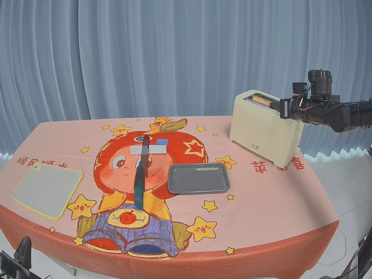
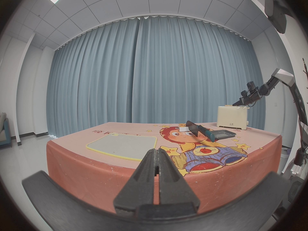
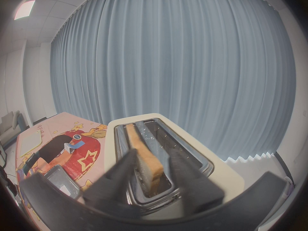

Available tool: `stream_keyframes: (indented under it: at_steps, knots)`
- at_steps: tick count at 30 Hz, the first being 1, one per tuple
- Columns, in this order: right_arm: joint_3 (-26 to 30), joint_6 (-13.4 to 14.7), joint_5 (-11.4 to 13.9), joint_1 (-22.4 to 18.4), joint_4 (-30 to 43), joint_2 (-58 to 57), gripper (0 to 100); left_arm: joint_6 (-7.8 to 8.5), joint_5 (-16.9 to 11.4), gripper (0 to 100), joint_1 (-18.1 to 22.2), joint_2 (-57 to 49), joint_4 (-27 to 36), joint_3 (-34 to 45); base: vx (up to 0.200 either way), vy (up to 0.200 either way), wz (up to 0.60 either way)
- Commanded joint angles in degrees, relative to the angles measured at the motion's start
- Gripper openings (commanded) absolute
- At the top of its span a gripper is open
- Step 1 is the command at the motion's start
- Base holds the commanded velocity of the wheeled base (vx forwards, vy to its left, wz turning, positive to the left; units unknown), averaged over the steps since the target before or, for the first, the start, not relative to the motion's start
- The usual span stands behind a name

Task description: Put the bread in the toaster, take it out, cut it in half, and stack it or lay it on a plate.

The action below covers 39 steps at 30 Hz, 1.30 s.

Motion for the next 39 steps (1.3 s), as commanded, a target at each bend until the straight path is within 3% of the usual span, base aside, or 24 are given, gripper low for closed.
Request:
stream_keyframes:
  at_steps: [1, 19, 39]
  knots:
    - [0.27, -0.04, -0.01, 0.31, 1.09, -0.36, 0, -0.02, 0.02, 0, 0.02, -0.93, -0.02, 1.01, 0.000, 0.000, 0.00]
    - [-0.96, 0.22, 0.08, 0.04, 0.38, -5.37, 0, -0.02, 0.02, 0, 0.02, -0.93, -0.02, 1.01, 0.000, 0.000, 0.00]
    - [3.52, 0.84, -0.01, 2.77, 0.47, -16.53, 0, -0.02, 0.02, 0, 0.02, -0.93, -0.02, 1.01, 0.000, 0.000, 0.00]
